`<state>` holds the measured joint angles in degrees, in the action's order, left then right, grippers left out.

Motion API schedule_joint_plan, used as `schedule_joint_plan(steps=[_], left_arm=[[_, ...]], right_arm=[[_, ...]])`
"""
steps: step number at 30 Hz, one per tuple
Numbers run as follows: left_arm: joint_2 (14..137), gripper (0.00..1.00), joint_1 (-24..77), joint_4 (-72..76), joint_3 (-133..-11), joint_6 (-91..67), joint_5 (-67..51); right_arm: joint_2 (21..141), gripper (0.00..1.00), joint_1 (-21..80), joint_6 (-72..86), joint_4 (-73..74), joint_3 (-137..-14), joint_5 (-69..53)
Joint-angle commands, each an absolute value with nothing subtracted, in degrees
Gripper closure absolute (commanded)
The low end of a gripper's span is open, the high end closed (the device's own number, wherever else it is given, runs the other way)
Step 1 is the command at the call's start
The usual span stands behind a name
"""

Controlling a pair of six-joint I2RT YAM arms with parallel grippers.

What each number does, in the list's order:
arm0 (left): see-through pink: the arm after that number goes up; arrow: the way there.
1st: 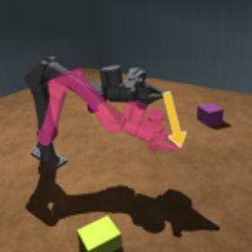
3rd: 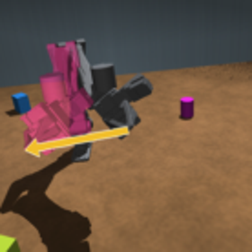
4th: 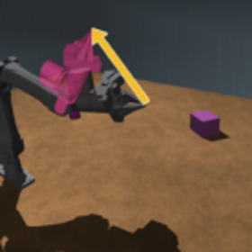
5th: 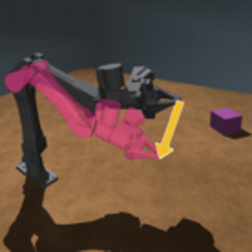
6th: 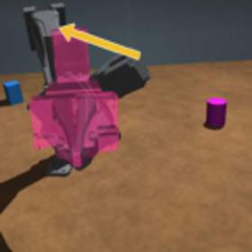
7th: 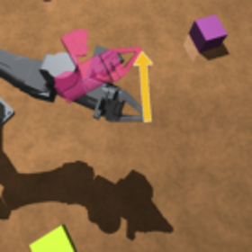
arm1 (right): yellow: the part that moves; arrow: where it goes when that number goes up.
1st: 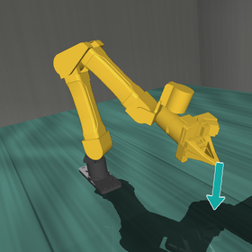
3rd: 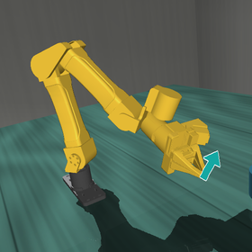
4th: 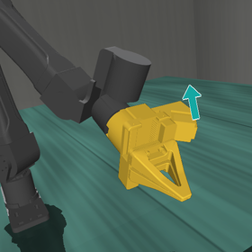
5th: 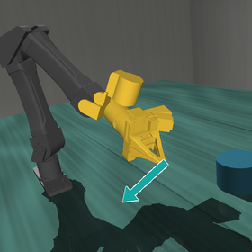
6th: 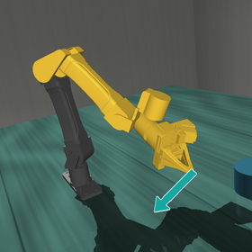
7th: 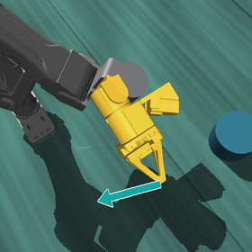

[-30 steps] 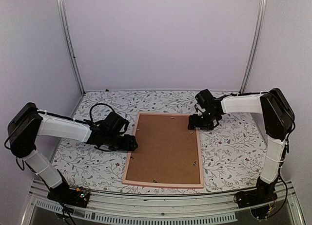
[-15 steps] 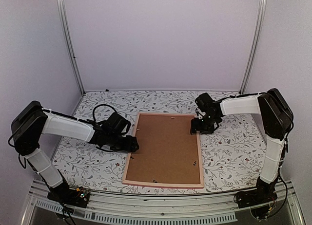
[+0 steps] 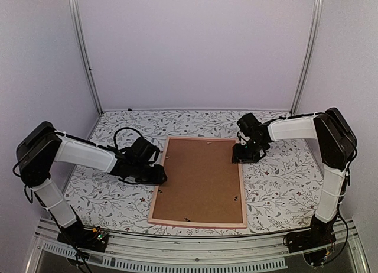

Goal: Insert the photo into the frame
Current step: Press the fastener onto the backboard.

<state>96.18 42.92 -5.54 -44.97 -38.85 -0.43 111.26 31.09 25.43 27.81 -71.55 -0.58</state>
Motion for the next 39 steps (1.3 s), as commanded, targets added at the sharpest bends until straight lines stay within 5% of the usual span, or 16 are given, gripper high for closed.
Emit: schedule_joint_plan(steps=[1,14,39], left_arm=[[97.46,0.55,43.31,-5.28,-45.00,-38.64,-0.18],[96.40,0.81,43.42,-5.41,-43.86,-39.11,2.61],[96.17,0.95,43.42,-5.92,-42.27,-39.81,4.37]], right_arm=[[110.04,0.45,30.94,24.35,29.88,-70.09,-1.16],[110.05,0.46,30.84,23.73,30.06,-70.14,-1.12],[110.18,0.56,28.21,14.27,28.72,-70.30,-4.71]])
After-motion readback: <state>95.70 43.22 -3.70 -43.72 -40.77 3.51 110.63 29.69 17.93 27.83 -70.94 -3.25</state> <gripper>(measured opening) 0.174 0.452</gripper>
